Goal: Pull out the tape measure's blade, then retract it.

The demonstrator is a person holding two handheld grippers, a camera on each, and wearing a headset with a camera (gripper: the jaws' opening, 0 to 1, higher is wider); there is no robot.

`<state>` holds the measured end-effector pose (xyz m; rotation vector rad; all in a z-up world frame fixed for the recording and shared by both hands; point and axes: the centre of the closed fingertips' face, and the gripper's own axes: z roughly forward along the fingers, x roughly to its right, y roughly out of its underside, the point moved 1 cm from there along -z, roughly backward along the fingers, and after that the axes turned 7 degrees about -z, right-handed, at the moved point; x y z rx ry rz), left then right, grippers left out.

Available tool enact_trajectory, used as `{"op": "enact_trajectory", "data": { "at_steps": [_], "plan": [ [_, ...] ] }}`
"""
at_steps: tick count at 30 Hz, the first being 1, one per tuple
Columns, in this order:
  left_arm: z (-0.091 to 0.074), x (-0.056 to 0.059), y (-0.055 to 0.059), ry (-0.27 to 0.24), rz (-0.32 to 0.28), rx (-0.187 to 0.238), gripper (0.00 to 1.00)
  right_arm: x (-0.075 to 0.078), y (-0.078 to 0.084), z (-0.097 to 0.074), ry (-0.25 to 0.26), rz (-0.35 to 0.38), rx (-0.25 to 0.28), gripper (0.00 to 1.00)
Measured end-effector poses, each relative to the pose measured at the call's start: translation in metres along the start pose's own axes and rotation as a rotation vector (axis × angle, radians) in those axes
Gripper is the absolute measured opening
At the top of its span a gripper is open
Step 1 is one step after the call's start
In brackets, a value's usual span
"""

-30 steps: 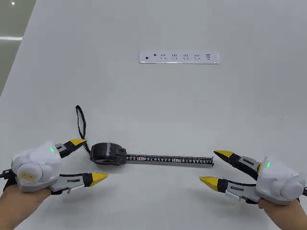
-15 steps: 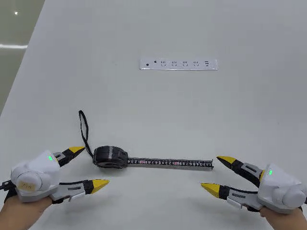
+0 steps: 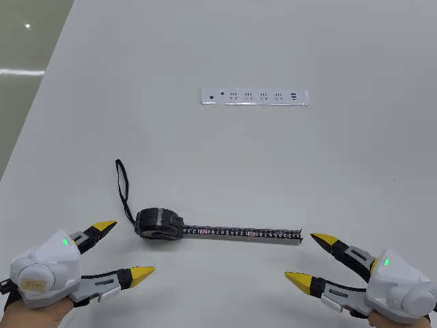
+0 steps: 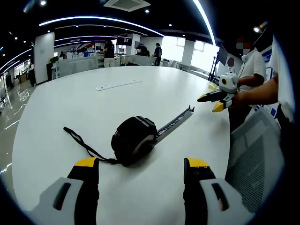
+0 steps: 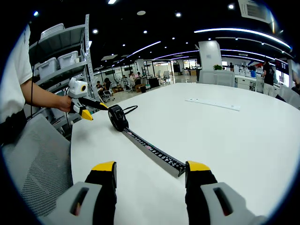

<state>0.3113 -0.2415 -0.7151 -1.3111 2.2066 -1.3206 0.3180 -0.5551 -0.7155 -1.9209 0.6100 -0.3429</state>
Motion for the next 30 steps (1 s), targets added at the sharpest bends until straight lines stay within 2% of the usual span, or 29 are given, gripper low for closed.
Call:
{"op": "enact_trajectory", "data": {
  "at_steps": [8,14,27,30],
  "plan": [
    [-0.009,0.006,0.002,-0.013,-0.006,0.022,0.73,-0.006,0.000,-0.010,0.030,0.006,0.000,0.62],
    [-0.018,0.009,0.010,-0.022,-0.028,0.028,0.74,-0.010,-0.001,-0.017,0.053,0.019,0.002,0.64],
    [-0.035,0.016,0.016,-0.052,-0.054,0.043,0.74,-0.014,0.000,-0.032,0.095,0.029,0.005,0.64],
    [-0.040,0.015,0.018,-0.065,-0.079,0.059,0.75,-0.015,0.002,-0.036,0.103,0.031,0.002,0.64]
  ]
}}
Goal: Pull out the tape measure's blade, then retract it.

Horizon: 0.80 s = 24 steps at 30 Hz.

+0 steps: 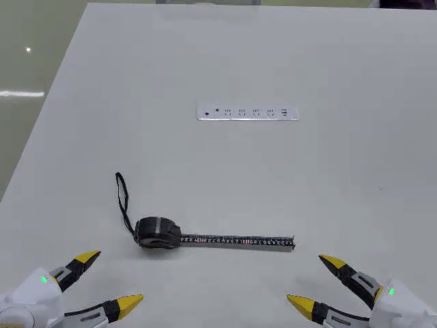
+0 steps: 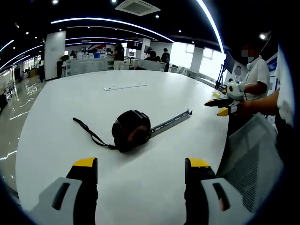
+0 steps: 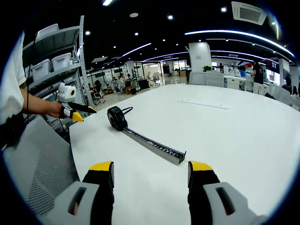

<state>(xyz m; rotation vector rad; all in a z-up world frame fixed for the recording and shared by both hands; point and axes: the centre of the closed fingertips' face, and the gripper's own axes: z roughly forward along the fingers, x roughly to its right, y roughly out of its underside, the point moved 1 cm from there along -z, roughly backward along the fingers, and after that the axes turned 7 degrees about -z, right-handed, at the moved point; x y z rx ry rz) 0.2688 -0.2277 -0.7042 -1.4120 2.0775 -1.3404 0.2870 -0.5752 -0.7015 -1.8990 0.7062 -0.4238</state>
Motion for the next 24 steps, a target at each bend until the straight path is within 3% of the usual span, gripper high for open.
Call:
{"op": "enact_trajectory", "data": {
  "at_steps": [12,24],
  "plan": [
    [-0.020,-0.002,0.005,-0.044,-0.036,0.029,0.75,-0.009,0.006,-0.016,0.030,0.007,0.003,0.64],
    [-0.027,0.000,0.012,-0.062,-0.038,0.032,0.75,-0.009,0.009,-0.026,0.051,0.014,0.007,0.64]
  ]
}}
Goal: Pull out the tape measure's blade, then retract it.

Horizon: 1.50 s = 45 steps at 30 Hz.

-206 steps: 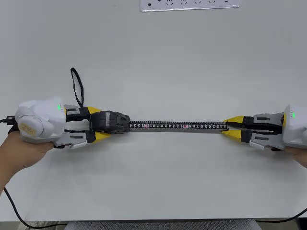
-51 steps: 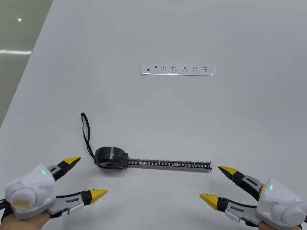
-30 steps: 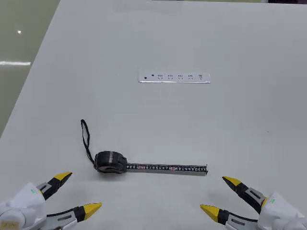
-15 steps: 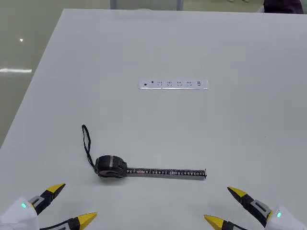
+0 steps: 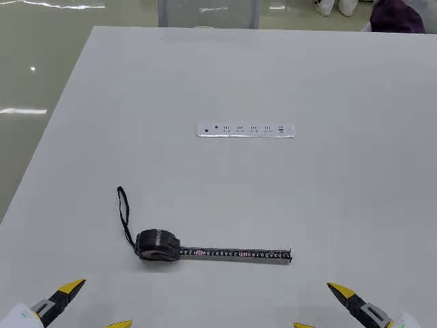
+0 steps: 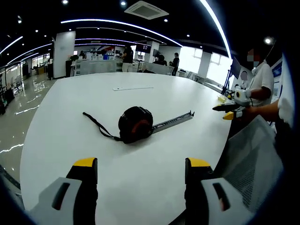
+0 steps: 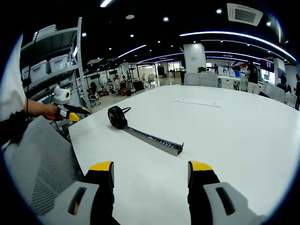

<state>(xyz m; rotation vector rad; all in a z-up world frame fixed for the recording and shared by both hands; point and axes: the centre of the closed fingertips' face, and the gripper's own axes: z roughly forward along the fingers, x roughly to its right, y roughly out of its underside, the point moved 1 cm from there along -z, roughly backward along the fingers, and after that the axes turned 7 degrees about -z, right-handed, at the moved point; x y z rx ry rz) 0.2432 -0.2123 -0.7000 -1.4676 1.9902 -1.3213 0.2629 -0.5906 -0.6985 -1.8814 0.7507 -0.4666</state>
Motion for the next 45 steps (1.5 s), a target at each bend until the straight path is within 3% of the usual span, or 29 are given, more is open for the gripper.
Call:
{"op": "enact_trajectory", "data": {
  "at_steps": [15,20,27,45],
  "plan": [
    [0.003,0.004,-0.001,0.012,0.002,-0.004,0.74,0.003,0.003,-0.004,0.007,-0.002,-0.004,0.64],
    [0.004,0.006,0.000,0.009,0.033,-0.022,0.74,0.002,0.000,-0.003,0.006,-0.001,-0.001,0.64],
    [0.008,0.005,-0.005,0.002,0.015,-0.012,0.72,0.004,0.000,-0.003,0.009,-0.006,0.001,0.63],
    [0.035,0.023,-0.018,0.004,0.009,-0.049,0.71,0.002,-0.004,0.007,-0.018,-0.034,-0.003,0.63]
  ]
}}
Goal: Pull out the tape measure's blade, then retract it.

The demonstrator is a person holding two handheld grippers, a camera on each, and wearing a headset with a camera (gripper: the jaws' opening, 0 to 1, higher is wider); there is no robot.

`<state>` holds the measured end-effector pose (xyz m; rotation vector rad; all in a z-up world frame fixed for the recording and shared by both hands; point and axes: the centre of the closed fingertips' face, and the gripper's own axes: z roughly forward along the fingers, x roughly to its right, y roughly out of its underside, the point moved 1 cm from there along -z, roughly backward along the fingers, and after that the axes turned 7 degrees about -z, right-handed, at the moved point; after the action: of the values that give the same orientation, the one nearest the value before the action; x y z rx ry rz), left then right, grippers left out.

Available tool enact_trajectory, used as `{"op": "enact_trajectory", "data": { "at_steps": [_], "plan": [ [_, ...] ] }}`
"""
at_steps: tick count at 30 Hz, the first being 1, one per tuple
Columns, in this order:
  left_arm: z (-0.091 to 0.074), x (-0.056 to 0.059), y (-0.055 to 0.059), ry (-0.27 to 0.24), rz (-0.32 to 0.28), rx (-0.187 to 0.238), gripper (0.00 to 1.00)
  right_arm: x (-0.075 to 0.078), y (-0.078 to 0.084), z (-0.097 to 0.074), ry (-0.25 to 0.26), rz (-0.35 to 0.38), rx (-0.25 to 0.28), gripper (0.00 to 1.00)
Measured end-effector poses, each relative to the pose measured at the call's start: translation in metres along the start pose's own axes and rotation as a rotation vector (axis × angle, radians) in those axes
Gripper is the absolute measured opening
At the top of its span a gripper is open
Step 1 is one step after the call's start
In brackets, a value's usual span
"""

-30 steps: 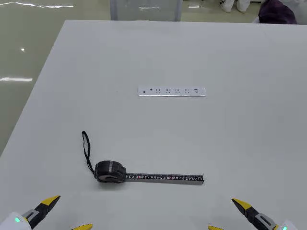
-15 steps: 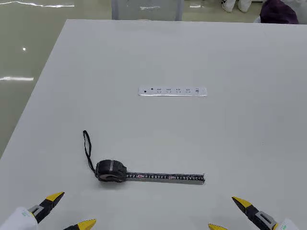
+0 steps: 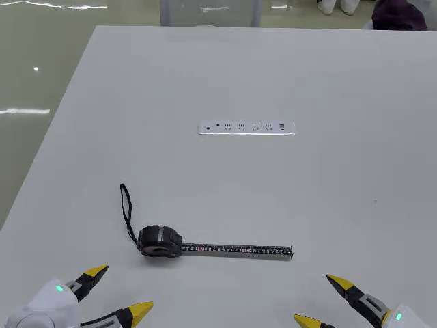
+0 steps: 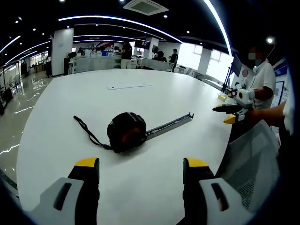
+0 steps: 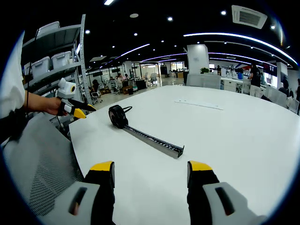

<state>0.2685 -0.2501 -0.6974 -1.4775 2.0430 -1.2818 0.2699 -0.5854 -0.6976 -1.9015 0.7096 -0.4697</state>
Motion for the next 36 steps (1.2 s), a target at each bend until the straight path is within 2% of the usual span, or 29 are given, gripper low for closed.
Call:
{"op": "enact_trajectory", "data": {
  "at_steps": [11,17,25,34,36],
  "plan": [
    [0.014,0.008,-0.007,-0.019,-0.002,-0.007,0.71,0.008,-0.006,0.003,0.000,-0.002,0.008,0.62],
    [0.020,0.010,-0.014,-0.028,-0.022,0.011,0.71,0.009,-0.008,0.008,-0.006,-0.009,0.010,0.62],
    [0.026,0.003,-0.021,-0.070,-0.047,0.030,0.72,0.016,-0.013,0.016,-0.009,-0.015,0.015,0.62],
    [0.030,-0.004,-0.022,-0.099,-0.089,0.036,0.72,0.018,-0.014,0.024,-0.026,-0.015,0.012,0.62],
    [0.031,-0.005,-0.020,-0.112,-0.078,0.028,0.73,0.018,-0.013,0.025,-0.029,-0.015,0.009,0.62]
  ]
}}
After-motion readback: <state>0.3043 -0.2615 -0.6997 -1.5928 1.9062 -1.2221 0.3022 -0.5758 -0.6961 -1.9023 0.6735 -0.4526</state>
